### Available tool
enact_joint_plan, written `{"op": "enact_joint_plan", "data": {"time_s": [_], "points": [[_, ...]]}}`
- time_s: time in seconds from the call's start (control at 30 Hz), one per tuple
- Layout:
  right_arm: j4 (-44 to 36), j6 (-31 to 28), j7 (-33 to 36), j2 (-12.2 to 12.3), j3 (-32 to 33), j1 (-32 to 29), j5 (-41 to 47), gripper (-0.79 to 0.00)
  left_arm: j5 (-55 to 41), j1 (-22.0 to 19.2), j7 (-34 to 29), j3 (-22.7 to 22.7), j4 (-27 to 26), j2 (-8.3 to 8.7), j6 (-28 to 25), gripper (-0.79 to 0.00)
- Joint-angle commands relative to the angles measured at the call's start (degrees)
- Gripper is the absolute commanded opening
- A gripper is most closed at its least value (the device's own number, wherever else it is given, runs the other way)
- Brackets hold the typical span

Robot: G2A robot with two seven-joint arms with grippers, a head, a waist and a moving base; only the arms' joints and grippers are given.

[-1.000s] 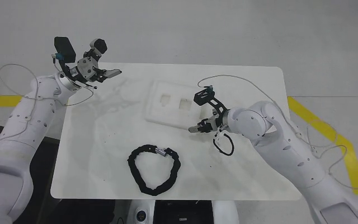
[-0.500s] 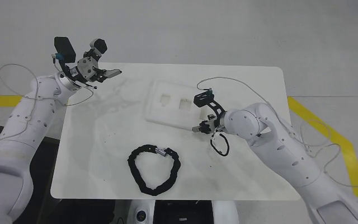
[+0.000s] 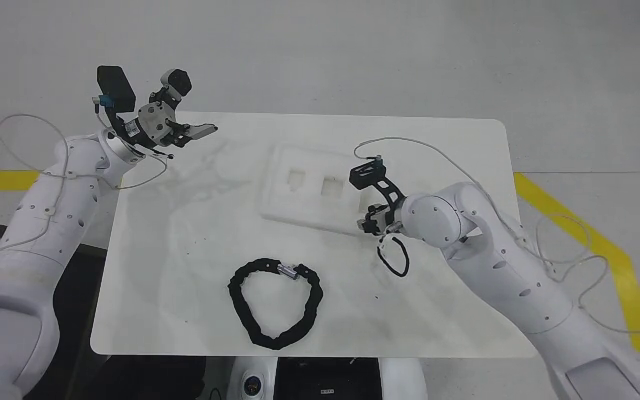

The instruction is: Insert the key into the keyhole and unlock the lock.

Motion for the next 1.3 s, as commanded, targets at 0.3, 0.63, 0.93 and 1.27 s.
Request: {"op": "enact_joint_plan", "data": {"time_s": [0.3, 0.63, 0.93, 1.27], "points": [[0.08, -0.15, 0.72, -0.20, 0.62, 0.00, -1.31, -0.699, 0.00, 0.00, 0.00, 0.00, 0.00, 0.00, 0.00, 0.000], [1.45, 0.10, 0.62, -0.74, 0.21, 0.50, -2.62, -0.745, 0.00, 0.00, 0.00, 0.00, 0.00, 0.00, 0.00, 0.000], [1.04, 0.36, 1.32, -0.86, 0.73, 0.60, -4.80, -0.785, 0.00, 0.00, 0.00, 0.00, 0.00, 0.00, 0.00, 0.000], [-1.48, 0.71, 5.44, -0.82, 1.01, 1.82, -10.51, -0.785, 0.00, 0.00, 0.00, 0.00, 0.00, 0.00, 0.00, 0.000]]}}
